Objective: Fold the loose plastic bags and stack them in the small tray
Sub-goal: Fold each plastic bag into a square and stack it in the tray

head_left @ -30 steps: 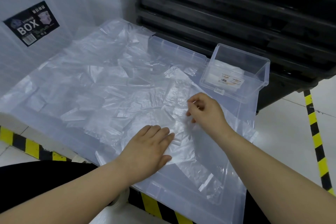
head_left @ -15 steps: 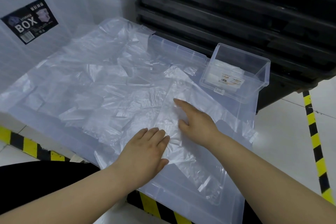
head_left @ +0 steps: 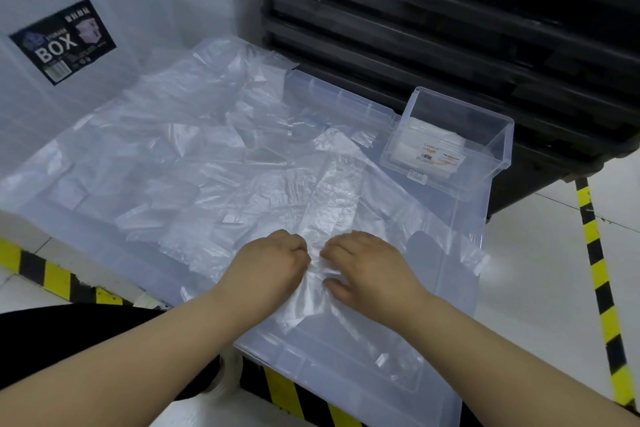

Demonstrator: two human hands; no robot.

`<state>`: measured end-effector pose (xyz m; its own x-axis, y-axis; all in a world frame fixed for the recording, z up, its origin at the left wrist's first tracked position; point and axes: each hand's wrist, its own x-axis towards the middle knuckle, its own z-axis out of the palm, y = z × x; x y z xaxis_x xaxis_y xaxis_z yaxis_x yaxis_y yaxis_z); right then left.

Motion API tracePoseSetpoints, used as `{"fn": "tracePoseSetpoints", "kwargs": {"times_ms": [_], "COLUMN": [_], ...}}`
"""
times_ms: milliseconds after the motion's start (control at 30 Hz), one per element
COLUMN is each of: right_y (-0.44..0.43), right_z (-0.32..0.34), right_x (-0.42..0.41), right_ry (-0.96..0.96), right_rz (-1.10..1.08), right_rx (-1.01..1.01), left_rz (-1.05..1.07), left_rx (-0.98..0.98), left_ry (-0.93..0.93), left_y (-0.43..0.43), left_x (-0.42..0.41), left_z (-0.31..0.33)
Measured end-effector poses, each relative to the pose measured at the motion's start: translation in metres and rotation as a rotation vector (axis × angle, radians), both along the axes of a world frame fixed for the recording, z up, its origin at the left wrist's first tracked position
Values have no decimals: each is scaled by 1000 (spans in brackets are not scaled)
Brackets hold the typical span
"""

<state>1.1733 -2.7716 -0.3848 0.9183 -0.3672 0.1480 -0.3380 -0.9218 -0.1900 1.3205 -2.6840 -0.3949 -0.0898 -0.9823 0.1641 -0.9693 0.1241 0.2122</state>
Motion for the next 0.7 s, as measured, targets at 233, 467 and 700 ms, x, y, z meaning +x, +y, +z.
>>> {"fn": "tracePoseSetpoints", "kwargs": {"times_ms": [233, 467, 700], "right_y": [3, -3, 1], "right_z": [-3, 1, 11], "right_x": [8, -3, -19], "right_ry": [-49, -148, -122], "right_rz": [-91, -168, -213], "right_rx": [-16, 93, 477], "left_rz": [53, 7, 96], "left_rx": [-216, -129, -50], "left_ry": [95, 288, 357], "left_y": [-2, 6, 6], "left_x": [2, 2, 9], "left_z": [-2, -2, -3]}}
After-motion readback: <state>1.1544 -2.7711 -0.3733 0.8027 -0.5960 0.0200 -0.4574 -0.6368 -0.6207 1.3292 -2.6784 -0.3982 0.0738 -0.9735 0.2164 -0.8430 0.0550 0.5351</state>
